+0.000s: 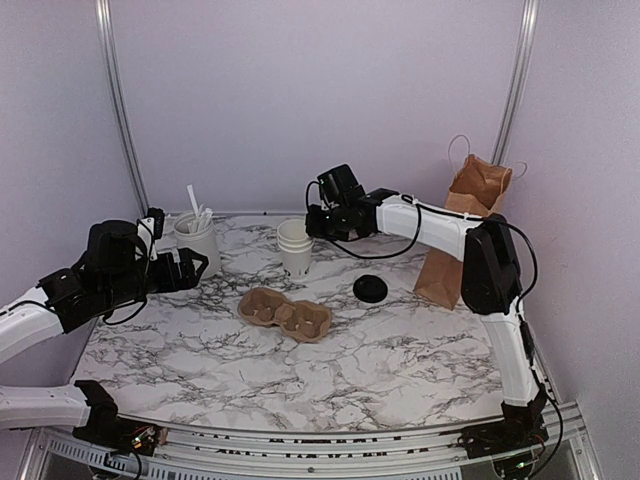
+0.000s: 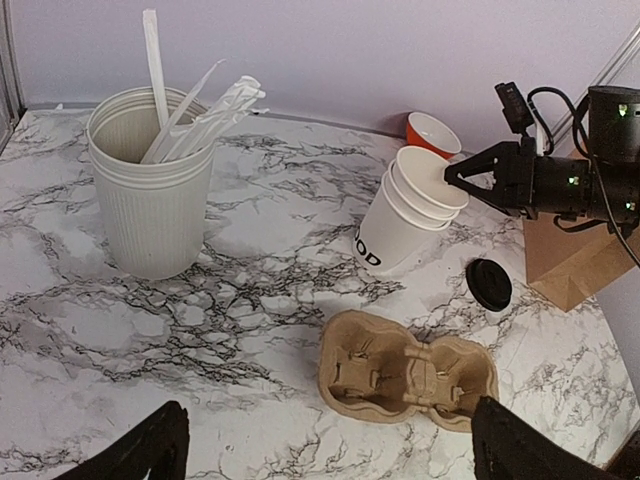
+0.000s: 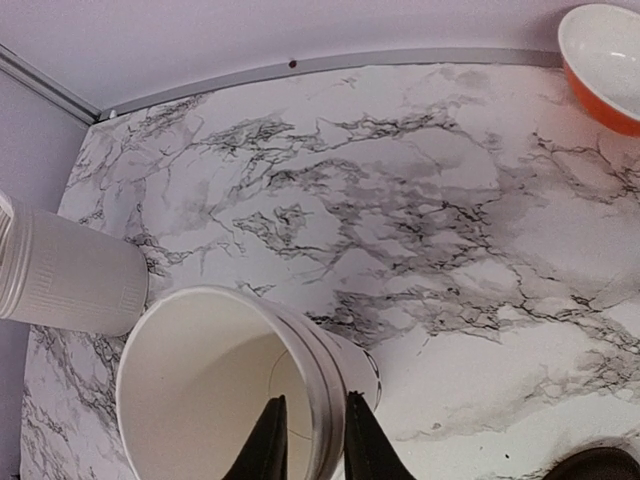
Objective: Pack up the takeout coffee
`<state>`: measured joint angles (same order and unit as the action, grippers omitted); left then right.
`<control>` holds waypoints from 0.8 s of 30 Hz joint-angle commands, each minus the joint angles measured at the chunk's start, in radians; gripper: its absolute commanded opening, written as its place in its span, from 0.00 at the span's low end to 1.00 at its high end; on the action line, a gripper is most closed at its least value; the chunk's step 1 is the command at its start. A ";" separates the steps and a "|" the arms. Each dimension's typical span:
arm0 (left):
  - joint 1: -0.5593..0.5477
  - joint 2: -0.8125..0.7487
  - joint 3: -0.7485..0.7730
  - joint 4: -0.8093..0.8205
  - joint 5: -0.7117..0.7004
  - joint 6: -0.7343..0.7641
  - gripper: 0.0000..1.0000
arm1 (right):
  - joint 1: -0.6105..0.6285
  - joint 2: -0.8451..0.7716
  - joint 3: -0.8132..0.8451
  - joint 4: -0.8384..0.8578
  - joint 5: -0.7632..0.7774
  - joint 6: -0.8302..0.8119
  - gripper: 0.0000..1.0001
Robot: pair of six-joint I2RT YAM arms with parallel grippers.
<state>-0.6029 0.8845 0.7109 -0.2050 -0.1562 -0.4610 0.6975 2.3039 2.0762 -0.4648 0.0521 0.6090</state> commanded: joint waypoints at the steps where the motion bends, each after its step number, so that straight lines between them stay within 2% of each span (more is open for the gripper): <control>1: 0.000 0.002 -0.010 0.036 0.006 -0.001 0.99 | 0.008 -0.052 0.023 -0.012 0.011 -0.015 0.20; 8: 0.000 0.002 -0.010 0.035 0.004 0.001 0.99 | 0.017 -0.054 0.052 -0.033 0.040 -0.033 0.22; 17: 0.000 0.003 -0.010 0.036 0.001 0.002 0.99 | 0.035 -0.043 0.098 -0.063 0.060 -0.050 0.19; 20: 0.000 0.002 -0.010 0.036 0.000 0.003 0.99 | 0.034 -0.036 0.105 -0.071 0.057 -0.051 0.15; 24: 0.000 0.000 -0.010 0.036 -0.002 0.002 0.99 | 0.033 -0.025 0.130 -0.104 0.072 -0.053 0.17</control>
<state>-0.6029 0.8848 0.7109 -0.2020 -0.1566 -0.4606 0.7258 2.3035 2.1452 -0.5308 0.0975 0.5701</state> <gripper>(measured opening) 0.993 0.153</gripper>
